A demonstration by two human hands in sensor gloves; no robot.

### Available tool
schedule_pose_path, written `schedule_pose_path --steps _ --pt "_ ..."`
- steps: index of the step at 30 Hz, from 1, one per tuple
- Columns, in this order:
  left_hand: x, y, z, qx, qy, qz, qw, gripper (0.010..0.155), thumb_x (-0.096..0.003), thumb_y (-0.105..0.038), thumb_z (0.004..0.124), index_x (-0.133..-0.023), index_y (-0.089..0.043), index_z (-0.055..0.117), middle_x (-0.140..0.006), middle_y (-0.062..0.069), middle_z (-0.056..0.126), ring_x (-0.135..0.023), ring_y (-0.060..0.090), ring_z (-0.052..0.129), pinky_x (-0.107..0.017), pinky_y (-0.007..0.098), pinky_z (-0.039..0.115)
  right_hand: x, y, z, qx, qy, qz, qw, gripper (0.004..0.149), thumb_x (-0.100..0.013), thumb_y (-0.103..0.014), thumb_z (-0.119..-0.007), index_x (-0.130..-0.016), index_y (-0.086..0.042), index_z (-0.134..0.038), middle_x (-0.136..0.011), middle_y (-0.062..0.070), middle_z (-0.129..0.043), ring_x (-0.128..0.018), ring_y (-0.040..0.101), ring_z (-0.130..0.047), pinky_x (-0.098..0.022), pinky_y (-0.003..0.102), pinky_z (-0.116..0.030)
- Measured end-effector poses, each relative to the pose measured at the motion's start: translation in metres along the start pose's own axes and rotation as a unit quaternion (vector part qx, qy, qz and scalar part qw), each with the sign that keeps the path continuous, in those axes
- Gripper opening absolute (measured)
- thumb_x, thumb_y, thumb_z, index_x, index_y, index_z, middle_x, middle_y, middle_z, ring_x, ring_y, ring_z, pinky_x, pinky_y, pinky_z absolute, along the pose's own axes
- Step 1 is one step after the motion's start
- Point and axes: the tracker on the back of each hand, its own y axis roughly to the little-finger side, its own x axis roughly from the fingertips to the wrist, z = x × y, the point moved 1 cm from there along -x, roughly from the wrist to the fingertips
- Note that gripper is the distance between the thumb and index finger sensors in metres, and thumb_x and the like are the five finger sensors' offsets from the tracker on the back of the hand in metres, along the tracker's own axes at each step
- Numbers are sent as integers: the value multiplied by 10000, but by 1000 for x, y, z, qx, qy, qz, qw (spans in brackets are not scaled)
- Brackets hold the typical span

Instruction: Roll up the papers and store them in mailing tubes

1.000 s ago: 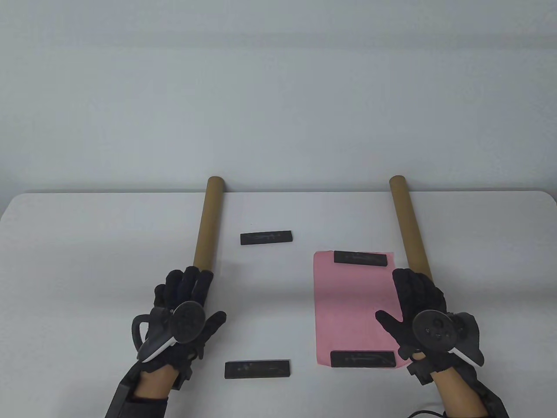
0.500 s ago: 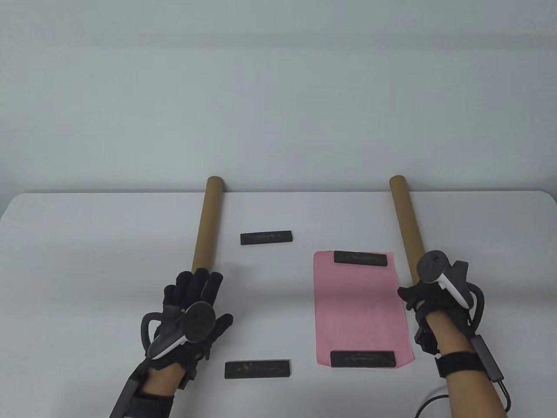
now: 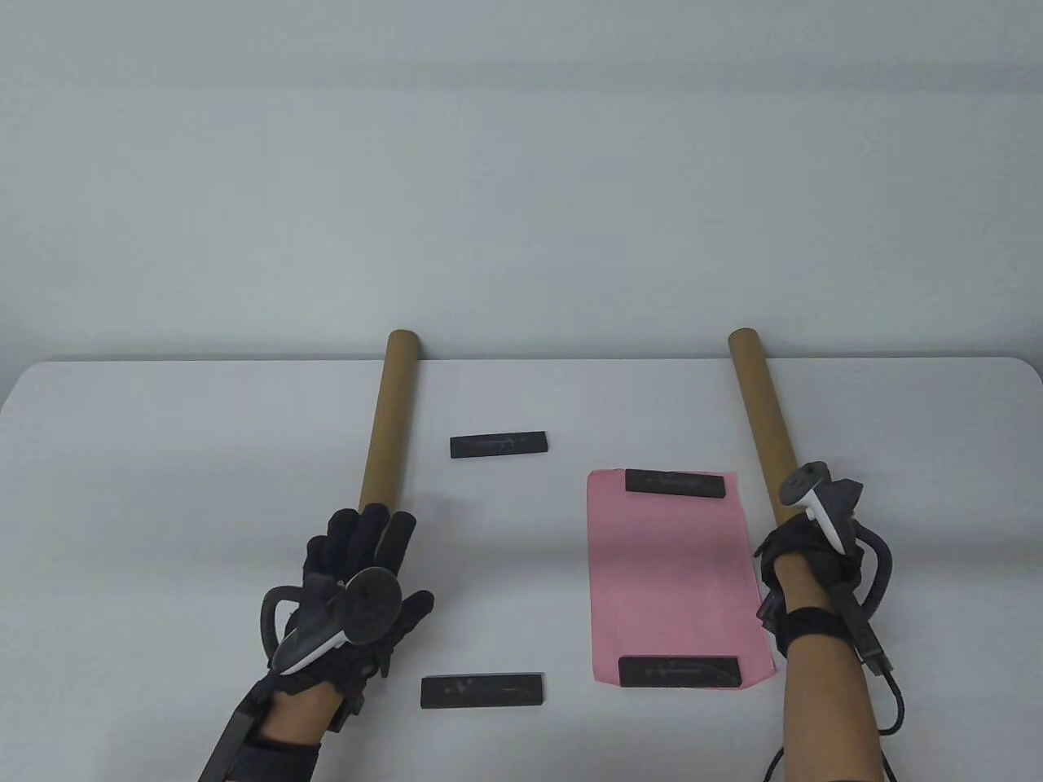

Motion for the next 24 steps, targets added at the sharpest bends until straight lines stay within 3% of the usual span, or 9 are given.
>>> schedule_pose_path --steps 5,9,13,16,19,24 --pt "0 2 2 0 6 0 1000 933 -377 -703 679 -1085 -355 181 -1190 65 254 -1110 462 310 -756 647 429 13 8 23 25 25 28 999 855 -487 -466 -873 -1051 23 -457 -956 233 -647 -758 451 -886 -536 587 -859" --pt "1 1 3 4 8 3 1000 928 -378 -700 682 -1087 -352 195 -1189 66 275 -1107 451 355 -755 627 464 39 15 44 24 51 77 995 834 -484 -489 -896 -1049 -43 -475 -959 183 -655 -750 401 -889 -547 558 -861" --pt "1 3 4 9 9 4 1000 924 -378 -696 687 -1090 -340 217 -1188 60 299 -1108 443 385 -753 625 479 78 24 61 40 143 140 979 794 -441 -509 -961 -1021 -128 -575 -931 113 -726 -727 338 -931 -545 512 -892" --pt "0 8 5 21 8 -1 1000 911 -386 -682 692 -1093 -322 243 -1183 57 334 -1104 436 431 -752 613 506 109 34 64 30 242 194 950 688 -389 -468 -1019 -943 -214 -700 -872 69 -805 -678 314 -968 -519 513 -902" --pt "2 11 2 44 -1 5 999 858 -412 -612 707 -1093 -276 308 -1165 56 424 -1091 408 545 -751 568 581 130 43 50 9 313 276 908 664 -370 -431 -1039 -926 -243 -728 -872 59 -818 -692 324 -951 -536 527 -875" --pt "8 14 -12 100 -53 32 993 751 -425 -558 730 -1068 -274 467 -1098 36 625 -1019 310 765 -728 489 700 136 50 40 18 368 375 851 664 -365 -401 -1042 -927 -315 -699 -916 -4 -782 -815 323 -873 -653 566 -772"
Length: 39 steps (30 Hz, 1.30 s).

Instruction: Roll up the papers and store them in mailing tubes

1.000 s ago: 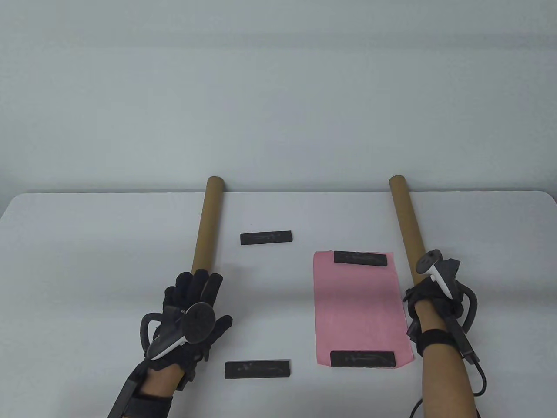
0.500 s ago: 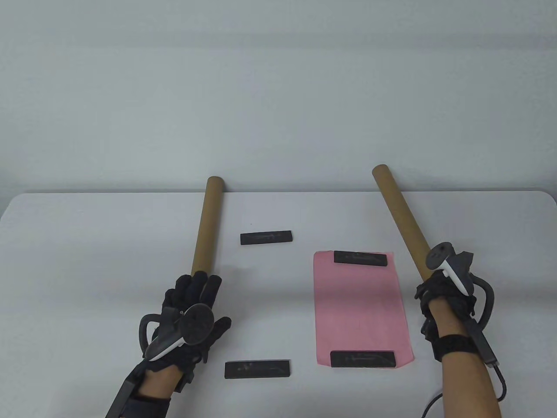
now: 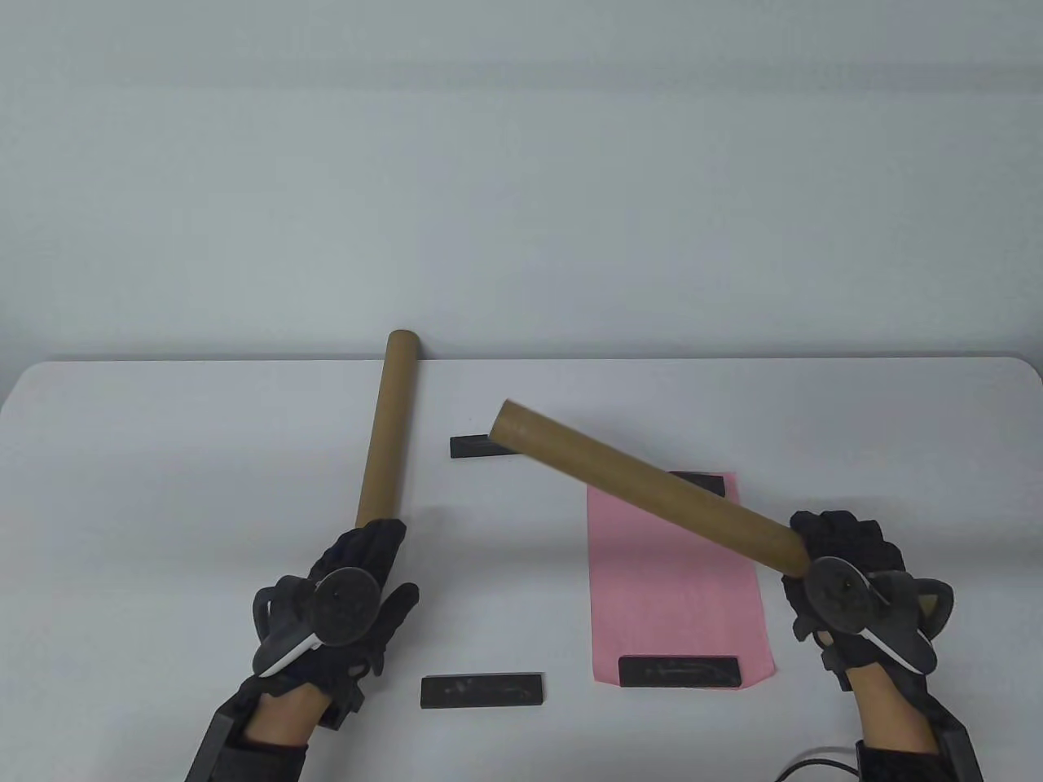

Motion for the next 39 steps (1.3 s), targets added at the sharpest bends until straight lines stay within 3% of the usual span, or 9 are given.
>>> schedule_pose_path --steps 2,6,12,20,25,27,30,39 --pt "2 -2 -8 48 -23 18 998 662 -435 -494 738 -1037 -285 557 -1037 7 737 -954 258 869 -706 455 754 2 0 -2 -37 -4 28 999 668 -378 -403 -1033 -934 -358 -664 -947 -48 -749 -902 306 -802 -731 586 -692" --pt "8 -12 -21 105 -59 51 991 519 -443 -433 736 -946 -305 722 -892 -41 906 -804 186 1007 -647 420 821 4 -3 -1 -60 4 40 997 666 -388 -369 -1032 -929 -397 -644 -976 -69 -714 -957 312 -743 -768 614 -630" --pt "17 -26 -35 158 -83 89 980 484 -441 -477 705 -888 -316 797 -802 -61 972 -711 157 1053 -633 428 824 6 -9 4 -54 17 57 997 666 -388 -367 -1032 -928 -399 -644 -978 -73 -710 -964 311 -732 -773 620 -616" --pt "17 -29 -32 196 -71 109 972 520 -415 -574 712 -858 -328 829 -762 -68 995 -665 148 1071 -631 431 823 7 -20 7 -35 17 80 996 666 -387 -370 -1032 -928 -401 -646 -978 -70 -711 -967 312 -729 -774 622 -614" --pt "11 -24 -24 265 -7 118 957 459 -431 -500 768 -809 -264 882 -672 -26 1033 -560 162 1090 -595 439 841 6 -20 8 -33 12 85 996 669 -383 -355 -1037 -929 -381 -651 -972 -49 -716 -937 320 -753 -761 630 -629" --pt "11 -26 -23 263 -10 117 958 453 -431 -488 787 -789 -233 896 -633 -3 1040 -513 165 1089 -579 441 848 6 -19 8 -33 8 86 996 669 -380 -344 -1040 -929 -365 -658 -967 -30 -719 -913 329 -770 -747 641 -643" --pt "14 -31 -26 193 -37 95 976 445 -427 -501 785 -743 -218 918 -554 -12 1055 -429 140 1093 -552 422 874 6 -19 8 -26 5 87 996 669 -382 -344 -1039 -931 -361 -658 -969 -27 -716 -907 330 -773 -746 635 -648" --pt "14 -27 -26 140 -62 82 985 422 -405 -511 814 -666 -215 966 -453 -4 1064 -332 144 1075 -551 412 866 5 -28 10 -3 7 93 996 676 -385 -351 -1036 -941 -354 -652 -972 -20 -714 -903 335 -775 -744 624 -654"
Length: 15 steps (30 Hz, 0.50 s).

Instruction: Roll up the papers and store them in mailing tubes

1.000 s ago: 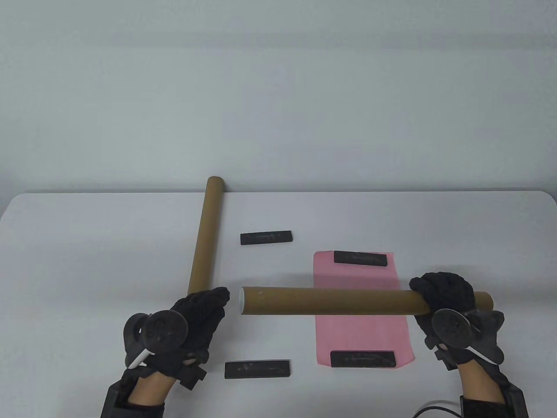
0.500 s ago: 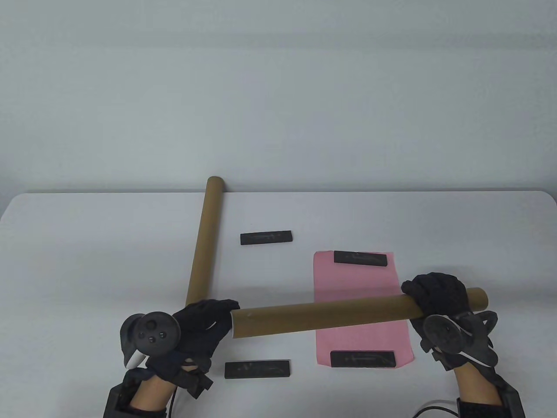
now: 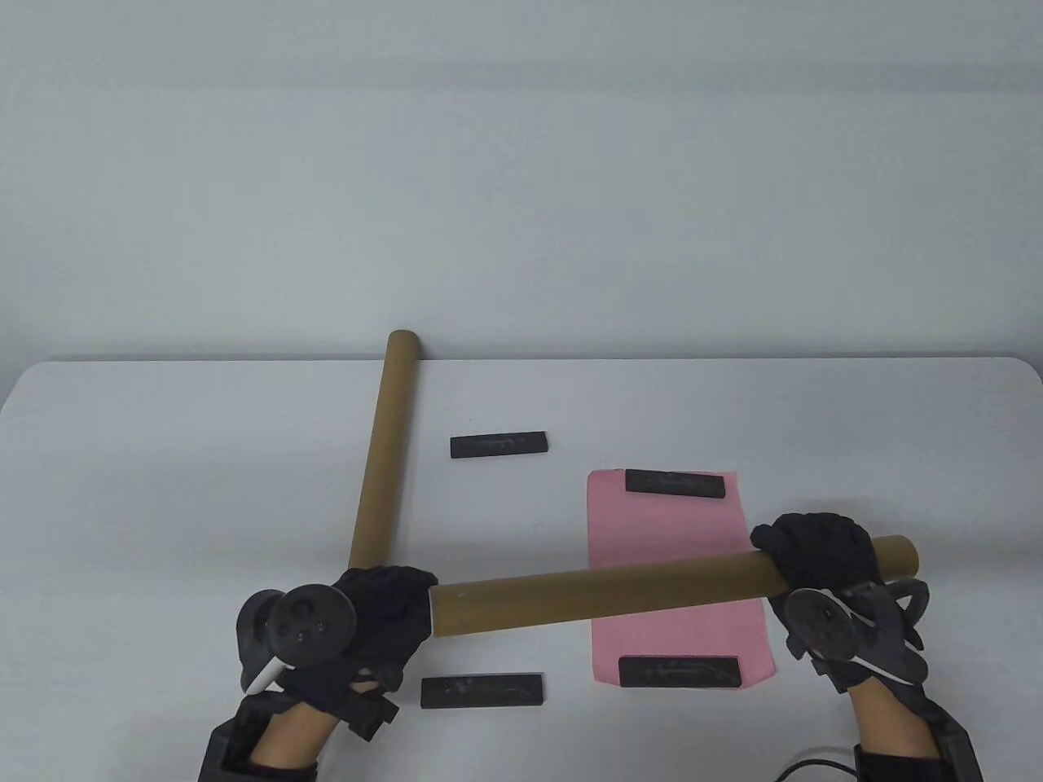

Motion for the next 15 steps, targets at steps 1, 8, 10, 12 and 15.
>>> schedule_pose_path --steps 1,8,10,12,15 --pt "0 0 0 -13 1 5 1000 419 -406 -510 812 -665 -219 965 -452 -5 1062 -333 144 1073 -554 410 863 0 -1 0 3 1 0 1000 676 -385 -352 -1036 -942 -353 -651 -973 -19 -713 -904 334 -774 -743 624 -654" --pt "1 2 -12 -57 -9 -31 998 398 -412 -513 793 -683 -271 956 -487 -11 1039 -375 145 1055 -581 432 835 -1 -2 1 15 8 -8 1000 673 -391 -367 -1029 -947 -350 -651 -972 -15 -714 -899 334 -779 -739 618 -661" --pt "2 13 -22 -85 -22 -50 995 395 -416 -519 785 -683 -281 952 -488 -20 1036 -376 136 1055 -580 429 837 -1 3 1 25 5 -15 1000 673 -391 -368 -1030 -947 -349 -652 -972 -15 -716 -897 334 -782 -738 618 -662" --pt "5 29 -35 -153 -38 -115 981 401 -410 -508 805 -686 -258 955 -494 4 1037 -383 166 1051 -582 451 822 1 10 0 29 1 -26 999 677 -386 -368 -1034 -949 -340 -659 -968 -10 -724 -889 338 -791 -732 618 -668" --pt "4 55 -43 -301 -2 -222 928 409 -397 -556 795 -671 -295 949 -478 -48 1041 -370 116 1059 -579 408 844 2 13 0 23 3 -34 999 679 -382 -369 -1036 -950 -332 -664 -963 -2 -732 -881 344 -797 -722 621 -673"
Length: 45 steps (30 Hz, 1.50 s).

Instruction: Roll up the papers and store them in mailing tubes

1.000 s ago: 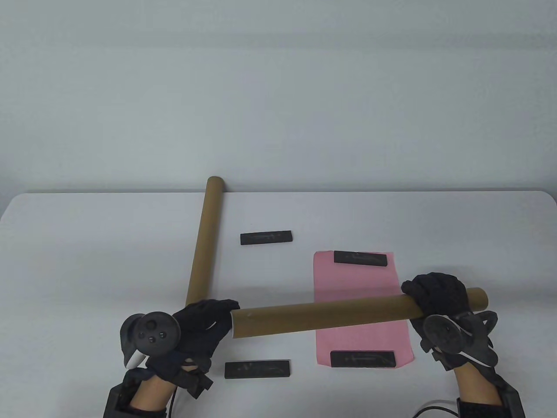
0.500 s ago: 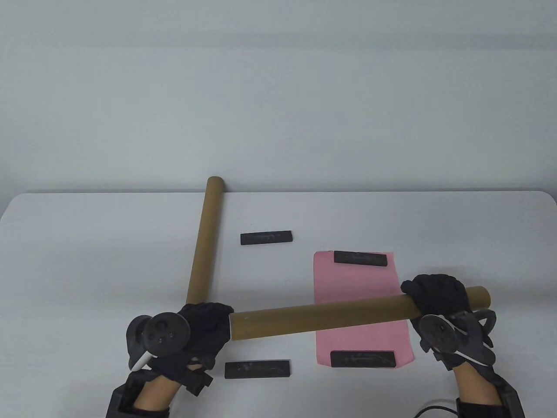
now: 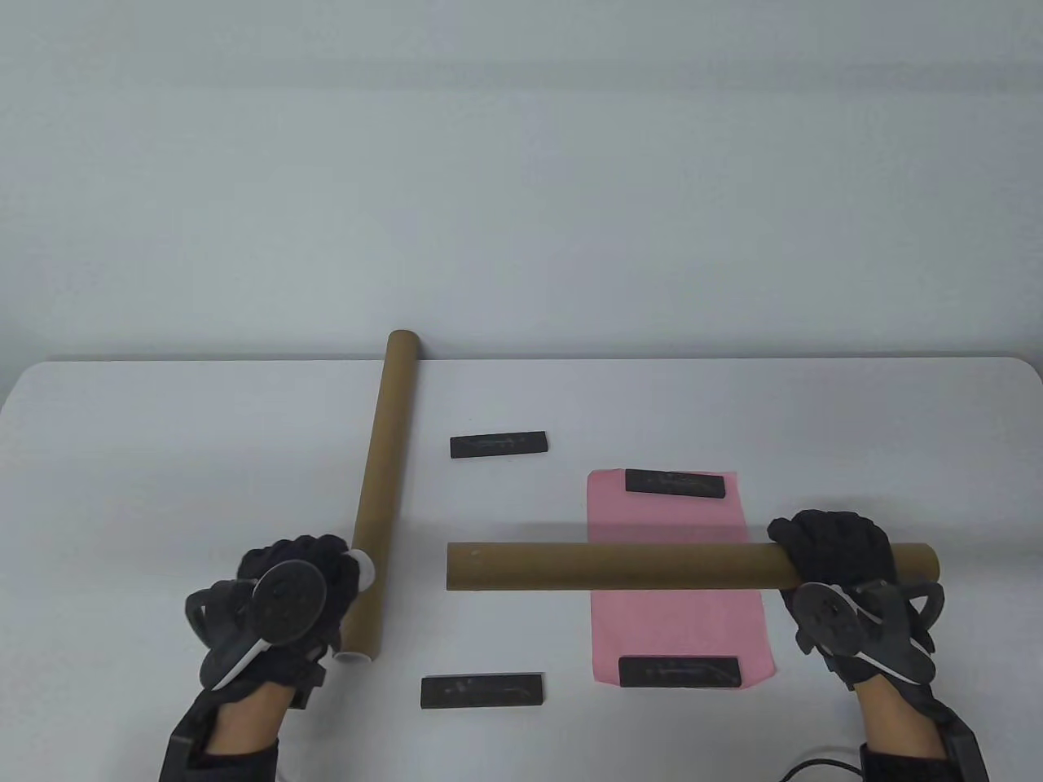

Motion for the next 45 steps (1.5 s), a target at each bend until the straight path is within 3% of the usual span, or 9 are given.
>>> schedule_pose_path --steps 3,6,9,23,38,42,45 --pt "-15 25 27 -18 103 -93 990 412 -396 -550 815 -669 -275 956 -476 -31 1045 -371 134 1060 -578 419 835 -1 -1 1 -9 2 -1 1000 680 -384 -372 -1034 -952 -327 -663 -964 -1 -731 -880 346 -798 -719 621 -676" --pt "-25 40 59 -60 204 -156 964 415 -396 -552 820 -670 -271 957 -478 -31 1047 -374 135 1062 -576 417 835 -1 -3 0 -11 -2 2 1000 683 -385 -372 -1033 -955 -326 -659 -965 -2 -729 -883 343 -796 -722 620 -674" --pt "-33 50 80 -70 249 -184 948 418 -390 -557 830 -660 -268 965 -469 -35 1054 -364 132 1069 -566 412 844 -1 -5 -1 0 -5 6 1000 683 -384 -372 -1034 -955 -327 -661 -965 -1 -731 -883 344 -797 -723 619 -673" --pt "-39 57 116 -68 304 -218 925 422 -374 -571 850 -626 -260 987 -409 -52 1079 -293 107 1089 -509 390 885 -2 -14 -4 9 -12 23 1000 688 -383 -374 -1034 -958 -318 -661 -966 -2 -730 -885 343 -795 -726 620 -669" --pt "-38 60 116 -58 288 -230 928 426 -374 -585 842 -620 -273 995 -412 -63 1087 -291 102 1097 -505 389 889 -2 -15 -5 9 -21 23 999 691 -383 -374 -1034 -961 -319 -660 -968 0 -729 -886 344 -794 -727 619 -669" --pt "-38 59 108 -54 273 -233 932 456 -375 -603 819 -644 -274 983 -440 -57 1078 -322 106 1089 -523 393 874 -3 -13 -5 6 -22 18 1000 690 -384 -375 -1033 -961 -317 -659 -968 1 -730 -885 344 -794 -724 619 -673" --pt "-37 53 92 -46 236 -216 947 487 -377 -612 802 -691 -275 960 -495 -47 1070 -376 118 1089 -549 404 857 -3 -12 -4 10 -22 12 1000 691 -385 -377 -1033 -963 -312 -660 -966 3 -732 -879 348 -798 -711 622 -691"
